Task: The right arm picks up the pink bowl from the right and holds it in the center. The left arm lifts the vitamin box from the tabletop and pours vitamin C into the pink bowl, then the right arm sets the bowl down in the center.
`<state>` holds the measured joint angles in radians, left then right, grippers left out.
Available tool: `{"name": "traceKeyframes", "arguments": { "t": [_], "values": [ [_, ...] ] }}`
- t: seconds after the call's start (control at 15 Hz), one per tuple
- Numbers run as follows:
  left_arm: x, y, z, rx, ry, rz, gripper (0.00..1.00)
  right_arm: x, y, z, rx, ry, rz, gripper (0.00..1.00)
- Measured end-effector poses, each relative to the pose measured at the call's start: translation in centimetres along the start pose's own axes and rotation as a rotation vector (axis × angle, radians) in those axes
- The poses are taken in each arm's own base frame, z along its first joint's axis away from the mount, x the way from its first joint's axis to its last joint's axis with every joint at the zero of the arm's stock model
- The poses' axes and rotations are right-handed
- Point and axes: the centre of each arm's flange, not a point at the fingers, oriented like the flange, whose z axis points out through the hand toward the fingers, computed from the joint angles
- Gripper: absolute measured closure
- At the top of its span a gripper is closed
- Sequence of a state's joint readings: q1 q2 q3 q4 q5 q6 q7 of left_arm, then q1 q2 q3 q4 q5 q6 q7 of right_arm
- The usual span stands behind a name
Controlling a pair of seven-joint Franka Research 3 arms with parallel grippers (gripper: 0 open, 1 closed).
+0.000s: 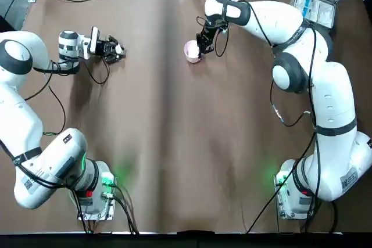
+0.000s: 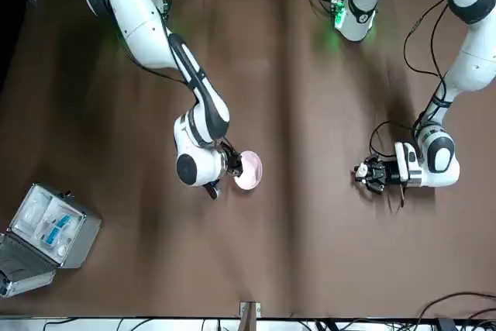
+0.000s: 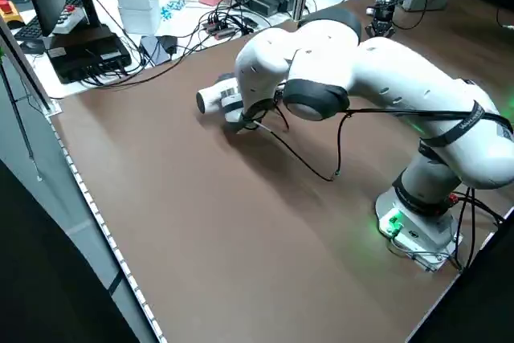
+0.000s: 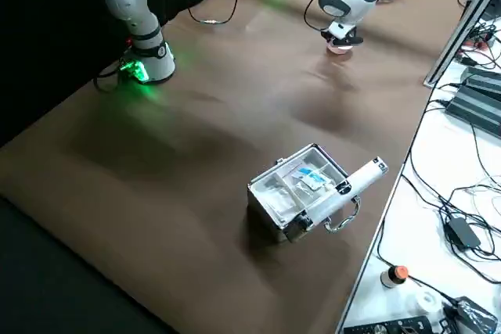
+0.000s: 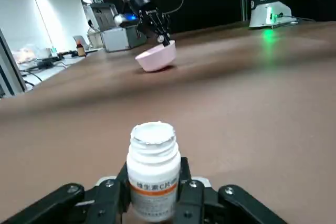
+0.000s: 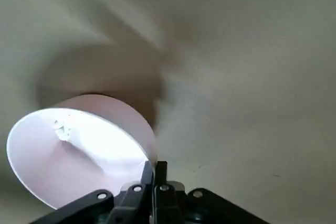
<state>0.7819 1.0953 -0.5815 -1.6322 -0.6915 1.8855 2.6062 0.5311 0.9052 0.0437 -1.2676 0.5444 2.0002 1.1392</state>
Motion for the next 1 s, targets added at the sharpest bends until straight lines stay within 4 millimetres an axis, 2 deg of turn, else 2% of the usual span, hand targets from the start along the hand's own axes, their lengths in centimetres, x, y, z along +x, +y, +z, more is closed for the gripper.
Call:
{"name": "traceKeyframes", "arguments": {
  "t": [0.13, 0.73, 0.8, 1.0],
  "values": [
    [-0.65, 0.46, 0.17, -0.010, -0.010, -0.014, 0.64, -0.37, -0.09, 0.27, 0.001, -0.002, -0.004, 0.98],
    [-0.89, 0.50, 0.19, -0.006, -0.009, -0.044, 0.62, -0.20, -0.11, 0.14, 0.006, -0.004, -0.003, 0.98],
    [-0.75, 0.06, 0.26, -0.005, -0.014, -0.037, 0.46, -0.25, -0.13, 0.13, 0.007, -0.004, -0.003, 0.98],
    [-0.65, -0.31, 0.34, -0.007, -0.020, -0.032, 0.19, -0.28, -0.15, 0.10, 0.008, -0.004, -0.004, 0.97]
  ]
}}
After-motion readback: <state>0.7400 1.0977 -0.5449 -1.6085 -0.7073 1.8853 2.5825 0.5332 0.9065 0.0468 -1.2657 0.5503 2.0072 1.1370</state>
